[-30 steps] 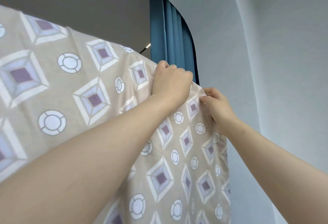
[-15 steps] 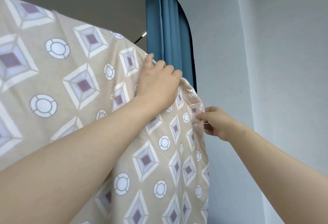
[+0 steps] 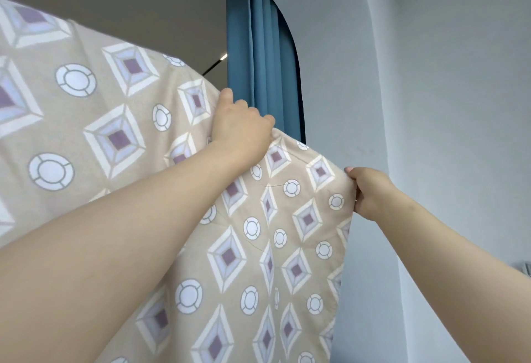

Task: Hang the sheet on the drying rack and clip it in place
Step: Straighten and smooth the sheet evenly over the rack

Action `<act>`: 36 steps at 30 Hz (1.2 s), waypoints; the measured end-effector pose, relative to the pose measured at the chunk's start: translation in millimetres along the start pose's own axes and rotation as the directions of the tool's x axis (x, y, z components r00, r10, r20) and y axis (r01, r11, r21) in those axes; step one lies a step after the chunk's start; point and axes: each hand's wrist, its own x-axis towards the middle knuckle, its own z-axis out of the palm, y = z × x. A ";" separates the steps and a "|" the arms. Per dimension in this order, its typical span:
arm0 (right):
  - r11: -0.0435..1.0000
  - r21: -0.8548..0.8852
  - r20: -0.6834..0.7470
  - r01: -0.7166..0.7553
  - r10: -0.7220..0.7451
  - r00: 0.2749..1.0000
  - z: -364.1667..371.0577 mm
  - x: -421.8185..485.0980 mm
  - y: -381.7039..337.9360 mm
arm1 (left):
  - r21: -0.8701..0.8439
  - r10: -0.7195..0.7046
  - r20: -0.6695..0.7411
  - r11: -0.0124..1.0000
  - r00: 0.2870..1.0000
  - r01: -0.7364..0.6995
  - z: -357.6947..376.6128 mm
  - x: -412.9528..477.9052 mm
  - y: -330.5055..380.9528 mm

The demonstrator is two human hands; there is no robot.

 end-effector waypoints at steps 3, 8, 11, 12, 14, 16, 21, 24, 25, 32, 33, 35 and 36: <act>0.922 0.388 0.047 -0.006 -0.013 0.999 -1.8 -2.8 -9.7 | 0.002 -0.009 -0.027 1.000 1.000 0.009 1.3 -2.7 1.1; 0.951 -0.309 0.254 0.032 0.050 0.966 -2.1 -7.4 3.7 | 0.020 -0.004 -0.029 1.000 1.000 0.005 6.5 -4.4 3.1; 0.918 -0.280 0.017 0.282 -0.289 0.957 -1.6 -2.8 0.9 | 0.003 0.008 -0.067 1.000 0.998 -0.008 6.9 -6.1 3.8; 0.905 -0.221 -0.061 0.364 -0.386 0.921 -1.8 -1.5 -3.7 | -0.019 0.011 -0.080 1.000 0.997 -0.013 5.9 -7.7 4.5; 0.895 -0.130 -0.144 0.427 -0.444 0.885 -1.4 1.1 -12.1 | -0.080 0.005 -0.111 0.997 0.994 -0.014 4.4 -13.8 6.8; 0.915 -0.112 -0.086 0.387 -0.397 0.914 -0.6 0.3 -14.9 | -0.119 -0.001 -0.172 0.993 0.985 -0.020 5.3 -23.7 8.4; 0.972 0.059 0.216 0.227 -0.234 0.948 -7.1 -6.8 10.3 | -0.275 -0.070 -0.330 0.961 0.941 -0.025 9.8 -65.6 10.0; 0.983 -0.183 0.391 -0.003 0.076 0.917 -14.1 -23.0 54.1 | -0.360 -0.106 -0.455 0.930 0.884 -0.073 11.0 -108.1 20.4; 0.948 -0.317 0.389 -0.028 0.157 0.908 -15.1 -30.6 69.7 | -0.355 -0.108 -0.489 0.931 0.866 -0.084 13.7 -122.7 23.7; 0.994 0.017 0.048 0.106 -0.107 0.993 -14.8 -17.3 85.7 | -0.390 -0.331 -0.470 0.909 0.818 0.144 30.4 -176.3 12.8; 0.996 -0.081 0.189 0.044 -0.028 0.982 -14.4 -19.8 88.3 | -0.445 -0.393 -0.418 0.874 0.819 0.193 30.5 -179.6 11.9; 0.933 -0.360 0.393 -0.022 0.174 0.903 -12.5 -31.0 99.6 | -0.526 -0.470 -0.313 0.809 0.826 0.261 31.1 -185.3 14.7; 0.906 -0.424 0.408 0.004 0.187 0.894 -10.8 -35.5 104.8 | -0.544 -0.484 -0.268 0.790 0.833 0.284 32.0 -188.3 17.5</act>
